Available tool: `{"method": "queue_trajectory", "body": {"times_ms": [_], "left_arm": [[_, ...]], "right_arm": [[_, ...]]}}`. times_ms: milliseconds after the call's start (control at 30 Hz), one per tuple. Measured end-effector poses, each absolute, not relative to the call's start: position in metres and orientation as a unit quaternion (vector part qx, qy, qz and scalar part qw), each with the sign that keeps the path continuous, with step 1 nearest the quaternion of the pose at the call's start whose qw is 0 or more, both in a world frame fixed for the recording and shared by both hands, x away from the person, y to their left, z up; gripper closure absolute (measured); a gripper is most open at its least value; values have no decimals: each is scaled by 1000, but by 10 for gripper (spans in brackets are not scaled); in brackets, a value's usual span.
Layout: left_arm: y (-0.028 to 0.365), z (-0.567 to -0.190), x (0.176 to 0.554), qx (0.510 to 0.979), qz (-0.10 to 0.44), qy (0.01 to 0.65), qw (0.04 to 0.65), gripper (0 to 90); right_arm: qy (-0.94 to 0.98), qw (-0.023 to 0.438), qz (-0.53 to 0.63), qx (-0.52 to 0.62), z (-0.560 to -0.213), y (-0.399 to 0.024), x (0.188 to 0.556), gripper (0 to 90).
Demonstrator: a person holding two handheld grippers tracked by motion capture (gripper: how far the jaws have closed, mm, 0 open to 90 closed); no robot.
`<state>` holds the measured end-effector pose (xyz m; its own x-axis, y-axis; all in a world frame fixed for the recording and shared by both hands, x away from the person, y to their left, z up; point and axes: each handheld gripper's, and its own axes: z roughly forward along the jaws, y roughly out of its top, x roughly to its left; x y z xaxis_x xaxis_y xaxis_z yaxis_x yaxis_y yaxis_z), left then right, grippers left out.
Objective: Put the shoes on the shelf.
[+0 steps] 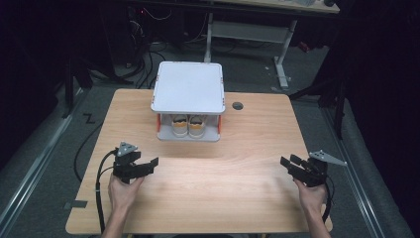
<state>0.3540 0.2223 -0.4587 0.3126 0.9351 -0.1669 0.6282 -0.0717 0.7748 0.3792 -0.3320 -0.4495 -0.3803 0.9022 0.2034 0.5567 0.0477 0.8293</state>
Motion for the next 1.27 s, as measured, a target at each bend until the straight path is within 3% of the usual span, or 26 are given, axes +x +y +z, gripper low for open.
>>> {"method": "queue_trajectory", "body": {"times_ms": [600, 1267], "left_arm": [[216, -502, 369, 724, 232, 569, 315, 265], [213, -507, 369, 716, 251, 569, 317, 257]], "right_arm": [[734, 229, 349, 536, -495, -318, 394, 479], [750, 240, 323, 524, -501, -310, 397, 422]]}}
